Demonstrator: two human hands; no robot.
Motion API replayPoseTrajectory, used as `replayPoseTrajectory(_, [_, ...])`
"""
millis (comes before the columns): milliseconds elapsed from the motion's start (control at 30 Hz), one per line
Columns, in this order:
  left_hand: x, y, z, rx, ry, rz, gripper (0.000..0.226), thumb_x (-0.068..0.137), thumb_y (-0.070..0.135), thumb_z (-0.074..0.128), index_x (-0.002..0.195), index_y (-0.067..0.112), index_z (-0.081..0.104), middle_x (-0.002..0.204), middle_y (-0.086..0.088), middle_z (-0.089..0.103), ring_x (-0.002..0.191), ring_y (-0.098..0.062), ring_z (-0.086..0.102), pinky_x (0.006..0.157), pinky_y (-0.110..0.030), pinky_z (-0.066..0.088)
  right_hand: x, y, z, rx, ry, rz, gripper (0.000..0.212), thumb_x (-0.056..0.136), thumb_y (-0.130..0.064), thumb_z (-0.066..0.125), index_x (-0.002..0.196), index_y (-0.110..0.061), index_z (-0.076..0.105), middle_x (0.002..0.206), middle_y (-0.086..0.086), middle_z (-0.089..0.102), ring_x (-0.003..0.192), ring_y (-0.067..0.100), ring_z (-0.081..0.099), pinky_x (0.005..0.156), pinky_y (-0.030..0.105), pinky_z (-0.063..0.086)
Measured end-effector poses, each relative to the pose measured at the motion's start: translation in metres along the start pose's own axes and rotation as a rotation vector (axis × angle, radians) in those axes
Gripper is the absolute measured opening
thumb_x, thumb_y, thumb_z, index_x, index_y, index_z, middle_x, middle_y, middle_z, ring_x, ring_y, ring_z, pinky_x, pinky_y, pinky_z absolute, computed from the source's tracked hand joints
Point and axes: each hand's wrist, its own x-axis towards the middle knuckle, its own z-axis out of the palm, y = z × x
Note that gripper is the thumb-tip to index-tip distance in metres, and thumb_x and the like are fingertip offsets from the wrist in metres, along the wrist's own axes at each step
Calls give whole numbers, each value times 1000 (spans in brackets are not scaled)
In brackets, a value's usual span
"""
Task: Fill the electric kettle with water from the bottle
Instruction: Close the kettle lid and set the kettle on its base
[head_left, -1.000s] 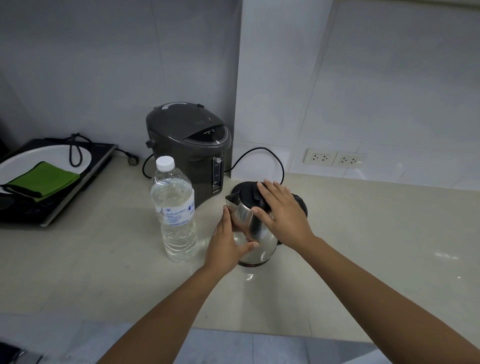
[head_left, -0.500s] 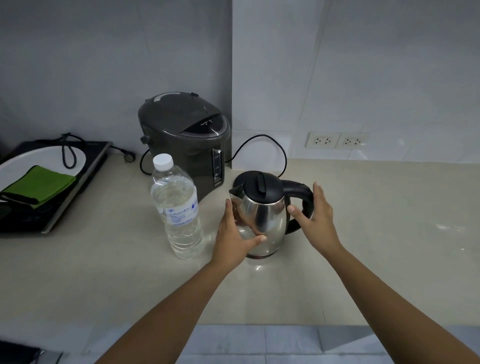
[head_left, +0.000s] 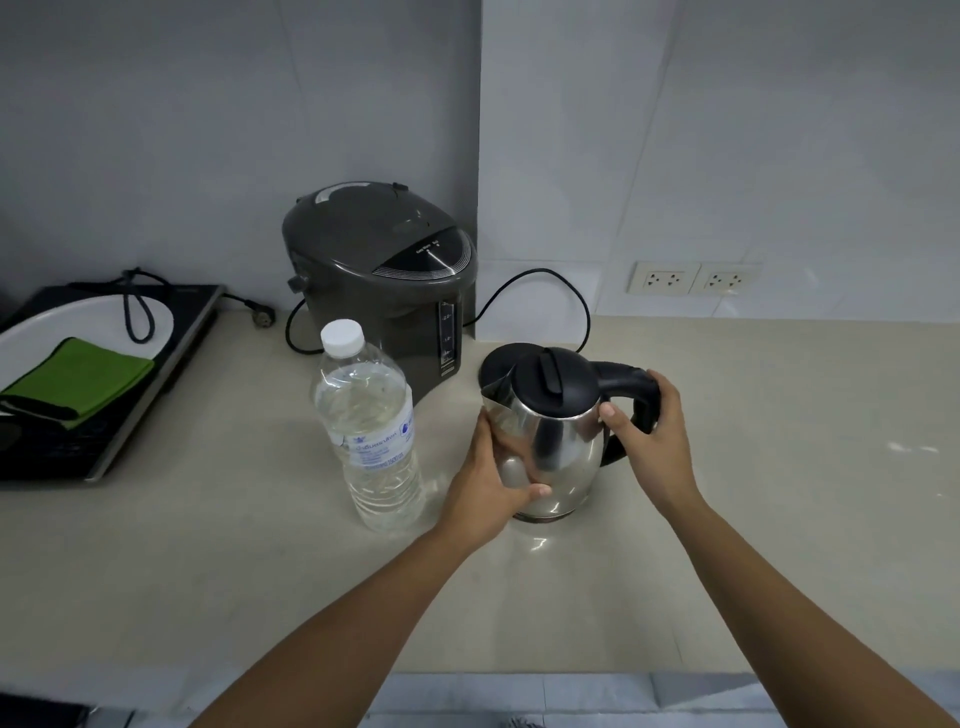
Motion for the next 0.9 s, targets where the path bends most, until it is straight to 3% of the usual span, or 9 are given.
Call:
replayPoseTrajectory(200, [38, 41, -2, -1, 47, 44, 127, 66, 43, 87, 155, 42, -4, 155, 12, 38, 137, -13, 43, 108, -33, 41, 50, -30, -12, 19, -7, -92, 56, 86, -34, 73, 134, -25, 44, 136, -7, 51, 120, -3, 50, 88, 9, 44])
replayPoseTrajectory(300, [67, 62, -2, -40, 38, 36, 127, 64, 43, 88, 154, 44, -1, 154, 12, 38, 136, -12, 44, 106, -30, 40, 85, -42, -18, 32, -16, -98, 55, 85, -38, 73, 132, -27, 45, 133, -9, 53, 121, -1, 51, 98, 26, 46])
replayPoseTrajectory(367, [86, 70, -1, -60, 53, 33, 125, 59, 44, 89, 154, 45, 7, 150, 12, 43, 134, -11, 47, 109, -35, 42, 108, -46, -19, 14, -34, -105, 57, 85, -39, 73, 133, -24, 45, 133, -10, 53, 121, 1, 51, 100, 29, 45])
replayPoseTrajectory(600, [138, 68, 1, -118, 114, -40, 119, 66, 32, 90, 155, 38, 12, 142, 14, 51, 132, -11, 48, 107, -34, 40, 173, -35, 2, -1, -129, -81, 59, 86, -35, 74, 134, -20, 45, 129, -11, 52, 119, 4, 50, 99, 25, 40])
replayPoseTrajectory(767, [168, 62, -4, -96, 103, -90, 118, 62, 39, 90, 152, 46, 13, 137, 13, 55, 131, -16, 50, 111, -48, 40, 199, -21, 16, 1, -165, -68, 52, 85, -38, 74, 127, -27, 44, 124, -13, 52, 110, -7, 50, 86, 10, 36])
replayPoseTrajectory(900, [179, 56, -9, -78, 105, -95, 117, 65, 35, 89, 153, 46, 12, 136, 11, 55, 132, -15, 48, 114, -49, 36, 212, -12, 25, -6, -182, -68, 59, 84, -42, 74, 132, -21, 45, 122, -15, 53, 112, -2, 52, 88, 13, 38])
